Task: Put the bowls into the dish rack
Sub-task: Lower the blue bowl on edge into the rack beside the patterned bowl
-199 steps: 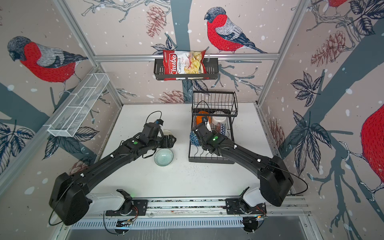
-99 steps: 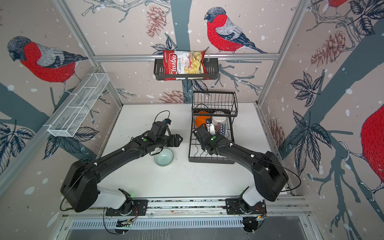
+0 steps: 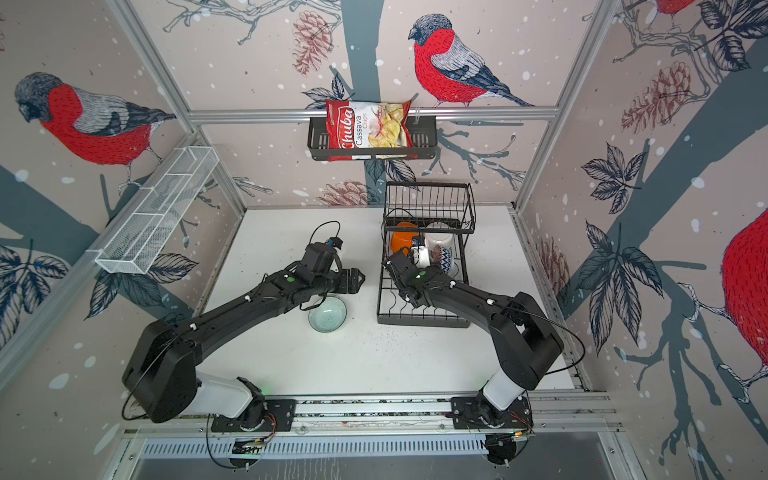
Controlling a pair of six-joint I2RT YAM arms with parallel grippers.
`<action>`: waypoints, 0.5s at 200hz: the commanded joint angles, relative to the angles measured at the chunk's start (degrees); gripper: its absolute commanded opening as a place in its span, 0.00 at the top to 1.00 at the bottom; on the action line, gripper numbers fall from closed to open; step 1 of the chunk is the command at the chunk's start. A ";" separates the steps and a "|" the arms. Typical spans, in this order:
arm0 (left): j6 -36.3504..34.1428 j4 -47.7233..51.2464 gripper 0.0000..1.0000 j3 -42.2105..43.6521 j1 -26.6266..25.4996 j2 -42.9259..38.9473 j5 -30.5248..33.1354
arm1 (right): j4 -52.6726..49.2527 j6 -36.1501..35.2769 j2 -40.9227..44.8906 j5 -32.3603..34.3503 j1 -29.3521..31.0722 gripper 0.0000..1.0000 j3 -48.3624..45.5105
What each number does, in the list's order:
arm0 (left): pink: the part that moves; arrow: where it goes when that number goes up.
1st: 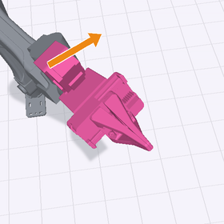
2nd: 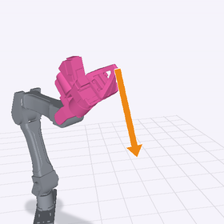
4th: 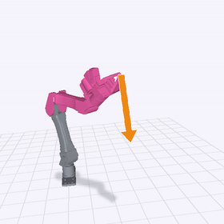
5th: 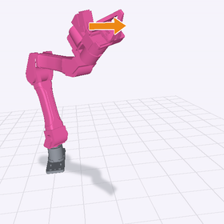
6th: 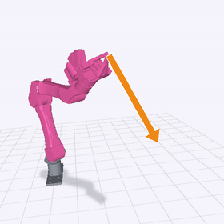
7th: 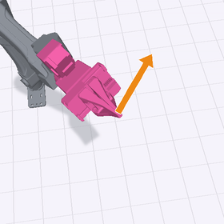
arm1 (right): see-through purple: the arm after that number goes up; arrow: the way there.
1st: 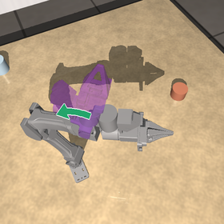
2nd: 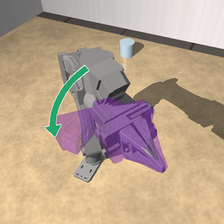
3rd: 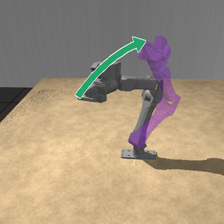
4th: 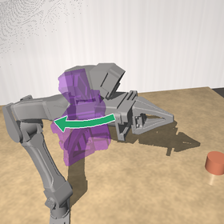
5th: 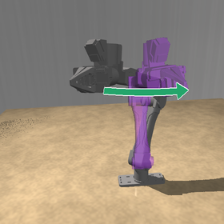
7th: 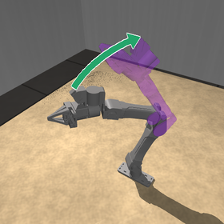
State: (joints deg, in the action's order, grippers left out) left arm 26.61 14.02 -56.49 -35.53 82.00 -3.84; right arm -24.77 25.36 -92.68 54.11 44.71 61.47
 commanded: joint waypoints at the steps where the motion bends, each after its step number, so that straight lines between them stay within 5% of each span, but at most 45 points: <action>1: -0.73 -2.69 0.15 -0.05 0.04 -0.08 0.80 | 3.88 -1.15 -0.64 4.13 -0.18 1.00 0.40; 100: -0.92 -1.89 0.14 1.10 1.39 -0.85 1.20 | 7.81 -5.73 -5.87 8.90 -0.99 1.00 2.37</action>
State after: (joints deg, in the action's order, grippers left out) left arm 26.57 14.02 -55.88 -34.59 81.69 -2.98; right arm -19.66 20.91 -97.76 58.85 43.81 63.07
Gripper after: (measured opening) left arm 0.857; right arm 0.092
